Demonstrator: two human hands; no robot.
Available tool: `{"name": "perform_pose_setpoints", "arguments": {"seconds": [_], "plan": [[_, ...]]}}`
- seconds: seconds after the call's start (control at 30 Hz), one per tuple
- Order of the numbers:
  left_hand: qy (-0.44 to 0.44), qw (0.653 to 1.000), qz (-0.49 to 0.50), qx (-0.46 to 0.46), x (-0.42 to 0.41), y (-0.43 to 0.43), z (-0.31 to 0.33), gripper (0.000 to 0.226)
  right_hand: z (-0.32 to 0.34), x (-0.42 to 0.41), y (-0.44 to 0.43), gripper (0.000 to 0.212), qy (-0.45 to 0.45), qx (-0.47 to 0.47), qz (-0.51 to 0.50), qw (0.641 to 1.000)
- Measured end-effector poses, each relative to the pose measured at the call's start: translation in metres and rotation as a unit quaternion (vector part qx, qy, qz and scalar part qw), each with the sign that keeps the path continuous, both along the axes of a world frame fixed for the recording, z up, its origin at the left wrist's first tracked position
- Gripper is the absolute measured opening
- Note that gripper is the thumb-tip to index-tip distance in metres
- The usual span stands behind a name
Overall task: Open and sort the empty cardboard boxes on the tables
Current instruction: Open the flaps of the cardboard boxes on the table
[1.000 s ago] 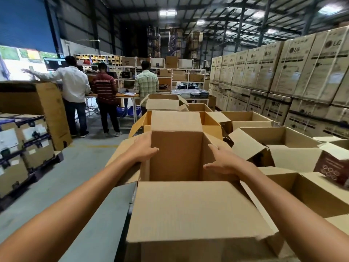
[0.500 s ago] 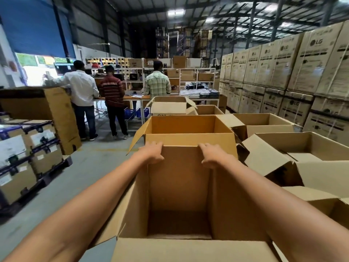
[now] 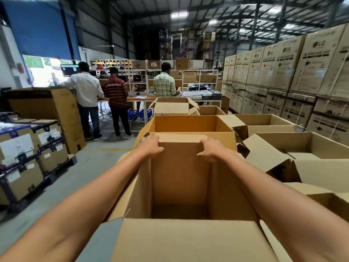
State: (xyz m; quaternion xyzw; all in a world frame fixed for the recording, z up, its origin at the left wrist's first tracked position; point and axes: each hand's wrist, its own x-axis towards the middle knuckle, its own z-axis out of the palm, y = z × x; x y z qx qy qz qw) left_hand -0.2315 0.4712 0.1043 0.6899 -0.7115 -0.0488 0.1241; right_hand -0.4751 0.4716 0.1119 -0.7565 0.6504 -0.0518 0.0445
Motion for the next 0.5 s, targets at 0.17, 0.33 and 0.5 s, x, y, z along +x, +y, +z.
{"name": "perform_pose_setpoints", "arguments": {"seconds": [0.17, 0.33, 0.5], "plan": [[0.070, 0.997, -0.027, 0.021, -0.002, 0.073, 0.006, 0.062, 0.017, 0.000, 0.065, 0.063, -0.013, 0.008, -0.009, 1.000], [0.177, 0.981, -0.076, 0.017, -0.001, 0.170, 0.007, 0.051, 0.014, 0.004, 0.151, 0.051, -0.014, 0.032, -0.035, 0.999], [0.194, 0.977, -0.087, -0.019, 0.004, 0.240, -0.005, 0.047, 0.000, 0.014, 0.216, 0.058, -0.033, -0.003, -0.105, 0.994]]}}
